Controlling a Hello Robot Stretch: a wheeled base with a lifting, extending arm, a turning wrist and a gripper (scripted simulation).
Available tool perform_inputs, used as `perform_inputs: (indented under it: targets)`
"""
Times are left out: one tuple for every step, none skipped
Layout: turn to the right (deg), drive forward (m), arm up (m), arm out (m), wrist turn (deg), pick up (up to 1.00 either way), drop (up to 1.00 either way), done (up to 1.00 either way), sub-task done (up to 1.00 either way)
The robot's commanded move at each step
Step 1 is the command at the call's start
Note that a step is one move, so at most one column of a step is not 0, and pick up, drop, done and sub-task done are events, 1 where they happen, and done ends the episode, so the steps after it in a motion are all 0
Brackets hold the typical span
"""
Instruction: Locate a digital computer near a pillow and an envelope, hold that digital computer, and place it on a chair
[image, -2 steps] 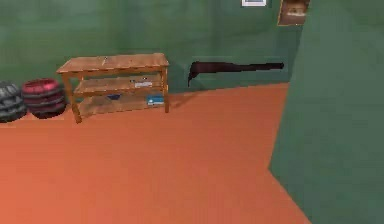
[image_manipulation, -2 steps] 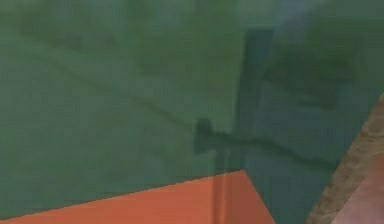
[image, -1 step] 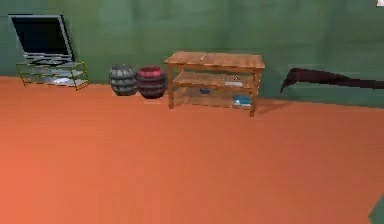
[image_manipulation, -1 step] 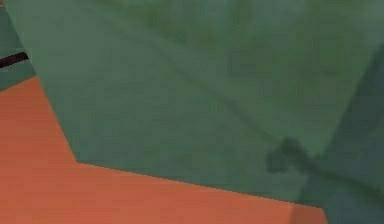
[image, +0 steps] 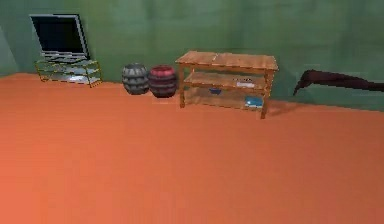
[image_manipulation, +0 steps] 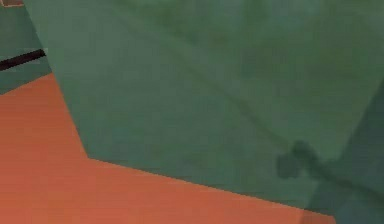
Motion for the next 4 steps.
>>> perform_inputs:
  targets:
    - [0.0,0.70,0.00,0.00,0.0,0.00,0.00,0.00,0.00]
    - [-45.0,0.00,0.00,0.00,0.0,0.00,0.00,0.00,0.00]
    - [-9.0,0.00,0.00,0.00,0.0,0.00,0.00,0.00,0.00]
    - [0.0,1.00,0.00,0.00,0.0,0.00,0.00,0.00,0.00]
